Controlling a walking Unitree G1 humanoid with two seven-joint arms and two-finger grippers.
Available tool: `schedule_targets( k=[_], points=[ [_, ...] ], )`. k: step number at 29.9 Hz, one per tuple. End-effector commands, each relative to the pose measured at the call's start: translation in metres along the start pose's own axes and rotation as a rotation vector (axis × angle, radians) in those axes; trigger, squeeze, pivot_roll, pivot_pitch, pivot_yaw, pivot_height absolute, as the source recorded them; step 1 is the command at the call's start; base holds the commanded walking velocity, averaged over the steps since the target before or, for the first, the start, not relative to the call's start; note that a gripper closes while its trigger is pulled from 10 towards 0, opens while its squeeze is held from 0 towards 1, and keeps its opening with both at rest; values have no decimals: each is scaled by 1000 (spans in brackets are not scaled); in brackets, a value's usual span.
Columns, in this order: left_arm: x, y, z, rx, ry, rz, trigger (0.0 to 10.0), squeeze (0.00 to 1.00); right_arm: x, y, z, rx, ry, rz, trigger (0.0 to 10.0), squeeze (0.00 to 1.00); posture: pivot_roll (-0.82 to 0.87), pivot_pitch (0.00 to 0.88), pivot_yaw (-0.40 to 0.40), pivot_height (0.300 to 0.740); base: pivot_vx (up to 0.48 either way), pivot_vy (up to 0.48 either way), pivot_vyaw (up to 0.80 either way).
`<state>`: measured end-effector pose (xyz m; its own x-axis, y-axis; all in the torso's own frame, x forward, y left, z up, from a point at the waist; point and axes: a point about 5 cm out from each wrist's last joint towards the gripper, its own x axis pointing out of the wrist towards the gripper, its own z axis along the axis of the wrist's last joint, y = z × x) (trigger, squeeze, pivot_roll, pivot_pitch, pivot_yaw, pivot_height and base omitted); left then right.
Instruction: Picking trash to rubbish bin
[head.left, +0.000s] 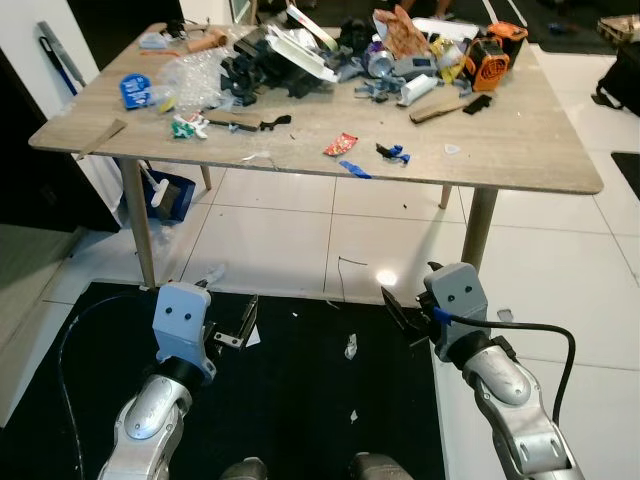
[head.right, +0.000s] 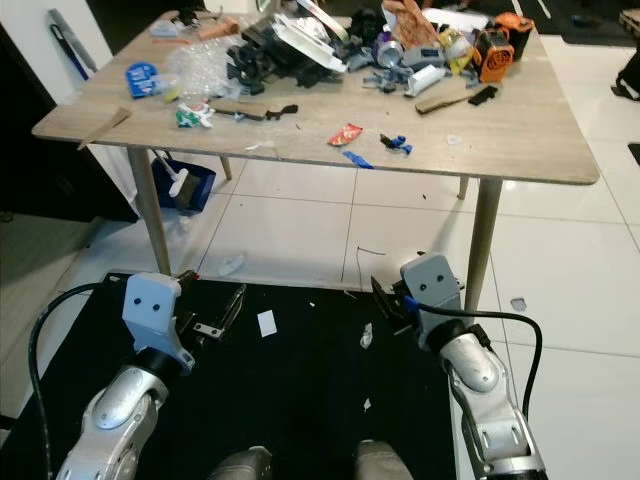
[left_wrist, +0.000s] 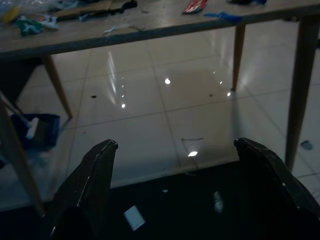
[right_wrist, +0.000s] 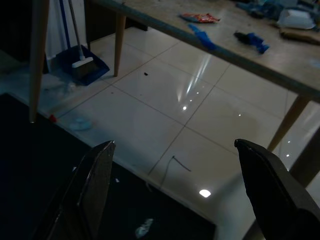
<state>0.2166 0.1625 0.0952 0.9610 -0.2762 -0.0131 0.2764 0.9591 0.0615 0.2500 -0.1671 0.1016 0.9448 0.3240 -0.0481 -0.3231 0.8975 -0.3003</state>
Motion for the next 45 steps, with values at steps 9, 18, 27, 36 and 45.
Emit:
schedule_targets(
  k=[9, 18, 27, 36, 45],
  points=[
    [-5, 11, -3, 4, 31, 5, 10000, 0, -1, 15, 4, -28, -5, 12, 10000, 0, -205, 112, 156, 740, 0, 0, 0],
    [-6, 12, -1, 1, 20, 19, 10000, 0, -1, 16, 4, -28, -4, 20, 10000, 0, -191, 112, 136, 740, 0, 0, 0],
    [-7, 11, 0, 0, 9, 24, 10000, 0, -1, 15, 5, -29, -7, 31, 10000, 0, -184, 113, 109, 740, 0, 0, 0],
    [-6, 8, 2, 6, -1, 26, 10000, 0, -2, 12, 6, -41, -12, 29, 10000, 0, -180, 122, 87, 740, 0, 0, 0],
    [-7, 8, 2, 7, 1, 24, 10000, 0, -2, 12, 6, -45, -12, 27, 10000, 0, -187, 122, 89, 740, 0, 0, 0]
  ],
)
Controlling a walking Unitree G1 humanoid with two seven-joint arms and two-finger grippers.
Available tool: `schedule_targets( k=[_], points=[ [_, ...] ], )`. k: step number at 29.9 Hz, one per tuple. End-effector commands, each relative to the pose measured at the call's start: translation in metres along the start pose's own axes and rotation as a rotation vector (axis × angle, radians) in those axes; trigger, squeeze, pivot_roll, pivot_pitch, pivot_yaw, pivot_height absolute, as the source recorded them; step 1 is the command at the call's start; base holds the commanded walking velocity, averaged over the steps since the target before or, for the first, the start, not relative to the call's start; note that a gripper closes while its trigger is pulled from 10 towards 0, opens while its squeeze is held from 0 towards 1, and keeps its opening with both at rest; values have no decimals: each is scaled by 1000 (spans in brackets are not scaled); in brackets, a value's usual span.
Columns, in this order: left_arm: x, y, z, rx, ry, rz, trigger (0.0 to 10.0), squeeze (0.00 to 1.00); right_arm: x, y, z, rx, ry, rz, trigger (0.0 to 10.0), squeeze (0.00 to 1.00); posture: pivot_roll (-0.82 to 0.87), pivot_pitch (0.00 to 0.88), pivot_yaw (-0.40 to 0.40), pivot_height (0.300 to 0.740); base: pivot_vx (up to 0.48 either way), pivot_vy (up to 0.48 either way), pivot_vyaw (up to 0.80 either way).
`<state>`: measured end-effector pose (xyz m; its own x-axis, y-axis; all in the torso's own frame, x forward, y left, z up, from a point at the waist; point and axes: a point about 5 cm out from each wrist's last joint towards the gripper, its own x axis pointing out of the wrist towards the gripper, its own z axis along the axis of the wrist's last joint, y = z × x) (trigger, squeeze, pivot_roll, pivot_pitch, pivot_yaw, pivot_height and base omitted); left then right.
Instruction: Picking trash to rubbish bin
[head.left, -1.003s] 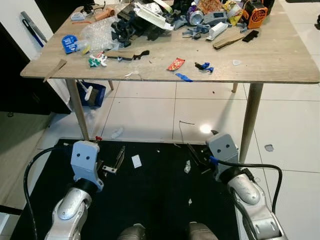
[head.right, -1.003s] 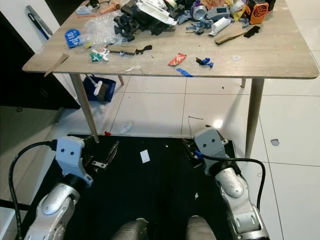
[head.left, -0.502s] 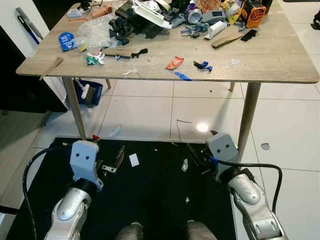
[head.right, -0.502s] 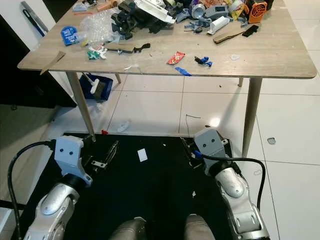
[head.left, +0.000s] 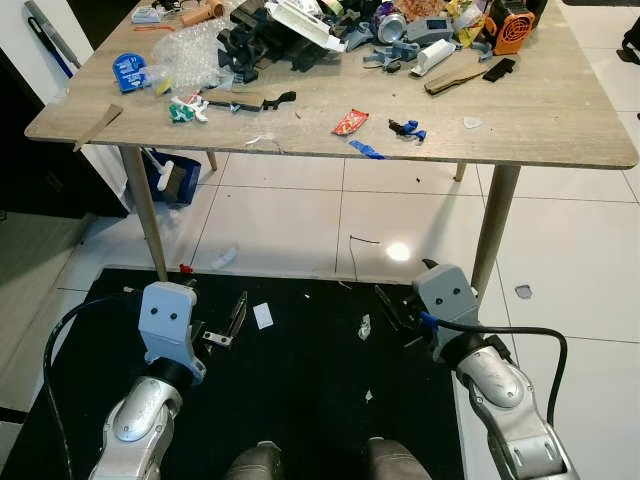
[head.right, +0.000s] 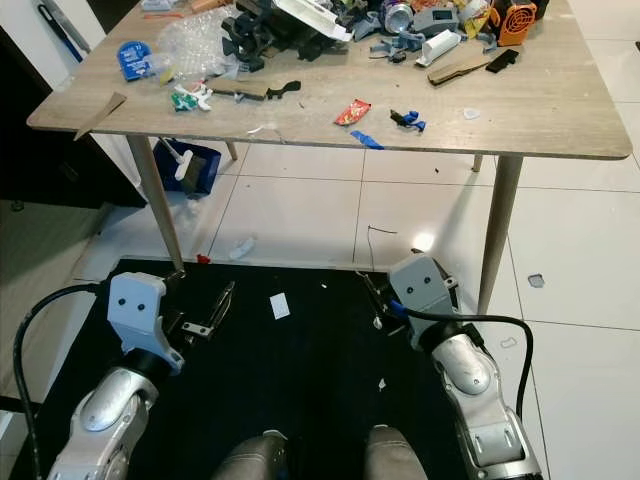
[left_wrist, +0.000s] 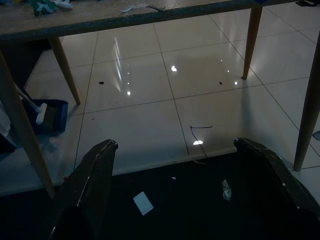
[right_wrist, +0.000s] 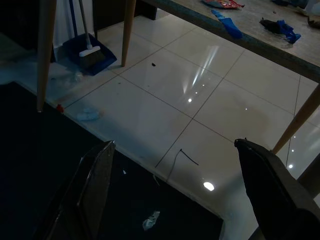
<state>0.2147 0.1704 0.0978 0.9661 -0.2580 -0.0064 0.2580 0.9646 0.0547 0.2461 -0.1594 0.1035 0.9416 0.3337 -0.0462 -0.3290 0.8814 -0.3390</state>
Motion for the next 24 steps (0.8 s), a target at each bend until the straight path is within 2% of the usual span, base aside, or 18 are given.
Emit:
schedule_targets(
  k=[1, 24],
  points=[
    [-3, 1, 0, 14, 6, 4, 10000, 0, -1, 4, 2, -4, -7, 17, 10000, 0, -187, 121, 88, 740, 0, 0, 0],
    [-2, 1, -1, 17, 13, 4, 10000, 0, -1, 3, 2, -4, -7, 12, 10000, 0, -186, 116, 91, 740, 0, 0, 0]
  ],
)
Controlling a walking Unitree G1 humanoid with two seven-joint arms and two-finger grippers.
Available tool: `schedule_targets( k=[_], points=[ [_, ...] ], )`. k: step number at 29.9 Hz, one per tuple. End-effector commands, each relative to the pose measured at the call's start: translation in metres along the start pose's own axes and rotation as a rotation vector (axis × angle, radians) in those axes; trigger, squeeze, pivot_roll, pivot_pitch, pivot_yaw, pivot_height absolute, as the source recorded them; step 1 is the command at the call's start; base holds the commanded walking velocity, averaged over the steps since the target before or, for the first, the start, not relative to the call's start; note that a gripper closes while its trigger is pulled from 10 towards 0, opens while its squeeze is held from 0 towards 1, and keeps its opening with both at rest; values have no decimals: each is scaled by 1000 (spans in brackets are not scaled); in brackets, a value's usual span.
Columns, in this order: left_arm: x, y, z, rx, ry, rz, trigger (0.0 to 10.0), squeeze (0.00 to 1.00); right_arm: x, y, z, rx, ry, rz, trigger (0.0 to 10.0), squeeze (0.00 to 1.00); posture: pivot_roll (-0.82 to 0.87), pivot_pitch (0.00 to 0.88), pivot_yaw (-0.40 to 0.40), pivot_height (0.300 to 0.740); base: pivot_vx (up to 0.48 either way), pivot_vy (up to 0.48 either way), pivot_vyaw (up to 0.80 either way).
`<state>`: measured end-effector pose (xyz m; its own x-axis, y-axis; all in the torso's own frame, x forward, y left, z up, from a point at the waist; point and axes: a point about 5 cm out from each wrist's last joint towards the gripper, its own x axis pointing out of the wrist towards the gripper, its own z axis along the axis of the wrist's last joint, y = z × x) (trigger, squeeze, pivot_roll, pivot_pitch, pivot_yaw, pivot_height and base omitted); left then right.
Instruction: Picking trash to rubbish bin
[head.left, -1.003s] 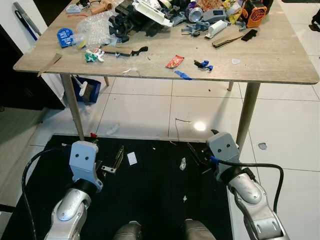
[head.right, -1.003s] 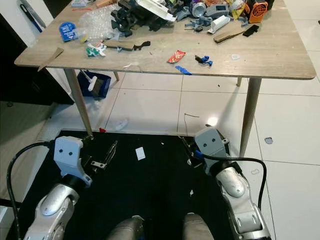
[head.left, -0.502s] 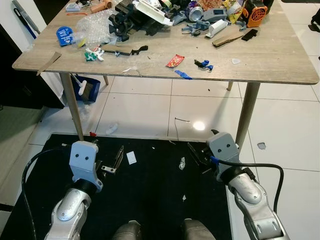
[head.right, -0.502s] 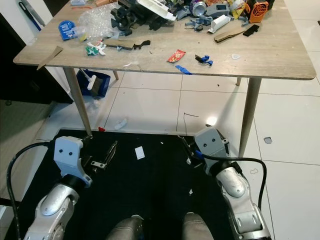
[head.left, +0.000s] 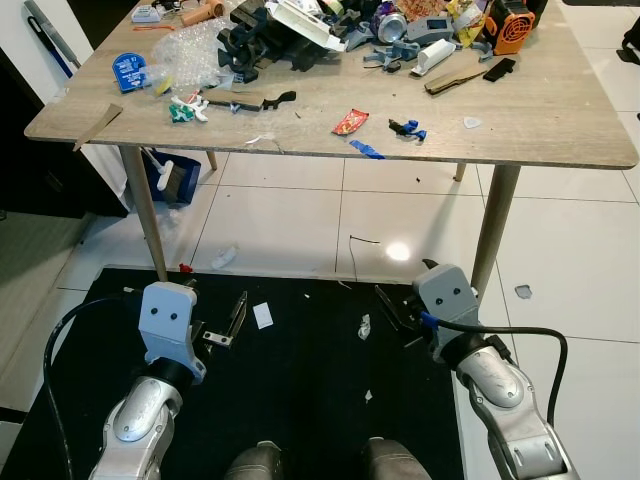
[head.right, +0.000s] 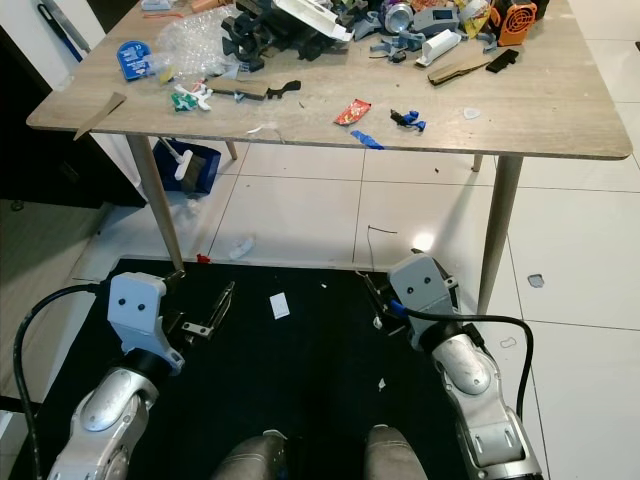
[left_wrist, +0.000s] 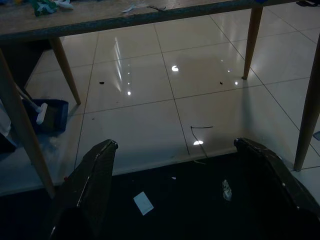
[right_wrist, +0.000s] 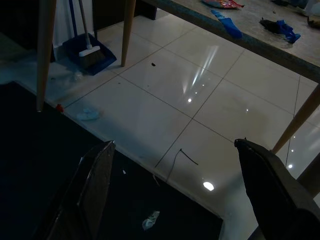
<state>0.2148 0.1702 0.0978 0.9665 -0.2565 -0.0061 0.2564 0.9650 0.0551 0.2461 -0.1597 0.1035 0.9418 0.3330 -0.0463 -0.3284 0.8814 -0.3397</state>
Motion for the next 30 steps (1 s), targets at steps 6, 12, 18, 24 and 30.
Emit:
schedule_targets(
  k=[6, 12, 18, 24, 30],
  points=[
    [-2, 1, 0, 18, 12, 4, 10000, 0, -1, 3, 2, -2, -8, 13, 10000, 0, -183, 118, 89, 740, 0, 0, 0],
    [-2, 1, -1, 16, 13, 4, 10000, 0, -1, 3, 2, -2, -8, 12, 10000, 0, -182, 120, 90, 740, 0, 0, 0],
    [-2, 1, -1, 14, 14, 2, 10000, 0, -1, 3, 2, -2, -7, 11, 10000, 0, -181, 120, 89, 740, 0, 0, 0],
    [-3, 2, 0, 17, 14, 4, 10000, 0, -2, 4, 3, 0, -9, 12, 10000, 0, -169, 123, 88, 740, 0, 0, 0],
    [-5, 4, 0, 27, 15, 9, 10000, 0, -2, 6, 3, 10, -10, 21, 10000, 0, -155, 106, 71, 740, 0, 0, 0]
  ],
)
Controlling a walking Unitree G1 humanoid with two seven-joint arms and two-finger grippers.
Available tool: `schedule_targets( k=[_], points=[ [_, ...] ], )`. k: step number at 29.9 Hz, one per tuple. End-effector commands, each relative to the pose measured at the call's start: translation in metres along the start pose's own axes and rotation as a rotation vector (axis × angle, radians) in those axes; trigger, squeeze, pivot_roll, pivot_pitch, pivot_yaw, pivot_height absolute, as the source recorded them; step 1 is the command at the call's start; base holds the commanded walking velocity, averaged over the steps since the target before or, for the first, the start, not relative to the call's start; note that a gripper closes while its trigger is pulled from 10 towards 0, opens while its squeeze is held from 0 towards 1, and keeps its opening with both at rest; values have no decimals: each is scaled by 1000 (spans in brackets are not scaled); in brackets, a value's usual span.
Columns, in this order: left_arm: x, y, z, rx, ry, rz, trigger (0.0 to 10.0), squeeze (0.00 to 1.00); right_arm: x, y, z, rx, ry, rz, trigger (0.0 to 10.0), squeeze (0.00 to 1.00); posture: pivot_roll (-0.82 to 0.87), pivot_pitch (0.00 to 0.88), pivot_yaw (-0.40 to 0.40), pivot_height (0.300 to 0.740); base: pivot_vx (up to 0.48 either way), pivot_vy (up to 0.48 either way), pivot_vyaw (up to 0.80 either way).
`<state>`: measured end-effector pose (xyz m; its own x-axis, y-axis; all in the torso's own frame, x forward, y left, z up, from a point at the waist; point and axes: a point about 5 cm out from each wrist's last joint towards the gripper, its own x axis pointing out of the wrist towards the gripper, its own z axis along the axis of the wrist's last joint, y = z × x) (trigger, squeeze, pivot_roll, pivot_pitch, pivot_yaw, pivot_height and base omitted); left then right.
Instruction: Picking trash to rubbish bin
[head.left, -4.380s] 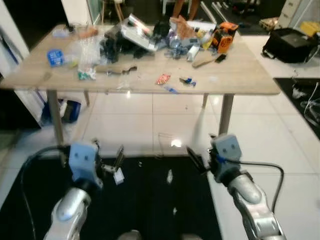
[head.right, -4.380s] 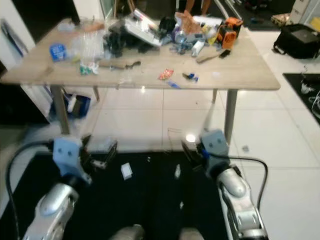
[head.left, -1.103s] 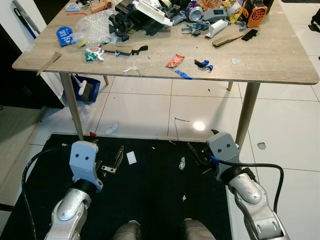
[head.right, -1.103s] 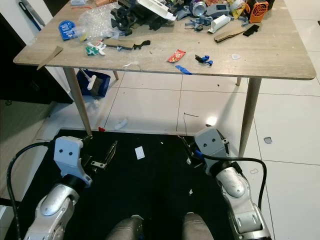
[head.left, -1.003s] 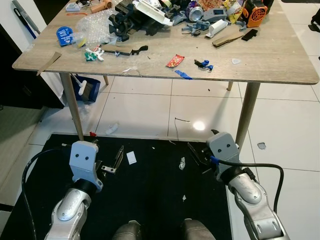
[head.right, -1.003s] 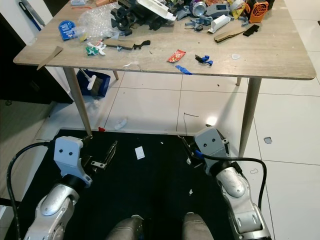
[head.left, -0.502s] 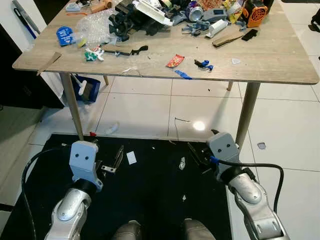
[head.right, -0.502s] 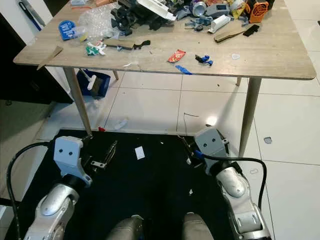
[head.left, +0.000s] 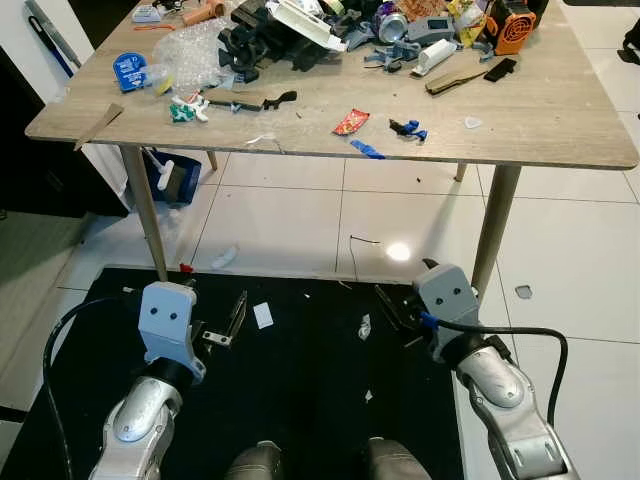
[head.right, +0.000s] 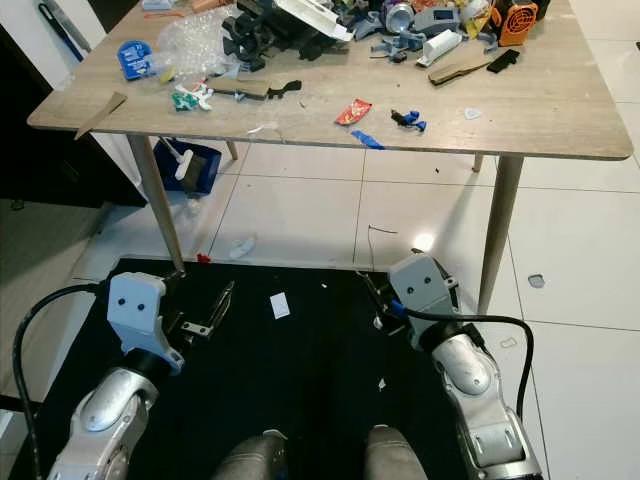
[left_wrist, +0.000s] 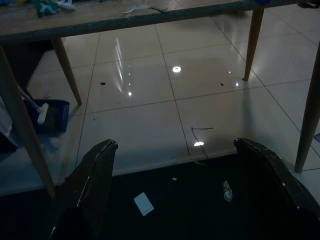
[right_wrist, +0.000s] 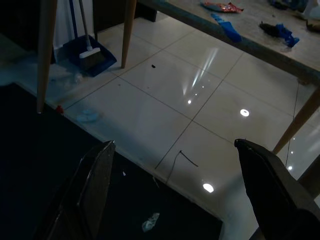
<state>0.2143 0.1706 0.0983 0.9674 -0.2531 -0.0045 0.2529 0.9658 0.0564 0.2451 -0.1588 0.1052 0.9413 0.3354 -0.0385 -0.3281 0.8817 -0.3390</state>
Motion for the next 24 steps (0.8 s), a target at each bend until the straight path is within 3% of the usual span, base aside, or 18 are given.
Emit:
schedule_targets(
  k=[1, 24],
  points=[
    [-5, 4, -1, 30, 17, 9, 10000, 0, -1, 6, 1, 12, -1, 26, 10000, 0, -146, 94, 61, 740, 0, 0, 0],
    [-3, 1, -4, 21, 32, -17, 10000, 0, 0, 7, -3, 13, 9, 31, 10000, 0, -143, 38, 31, 740, 0, 0, 0]
  ],
)
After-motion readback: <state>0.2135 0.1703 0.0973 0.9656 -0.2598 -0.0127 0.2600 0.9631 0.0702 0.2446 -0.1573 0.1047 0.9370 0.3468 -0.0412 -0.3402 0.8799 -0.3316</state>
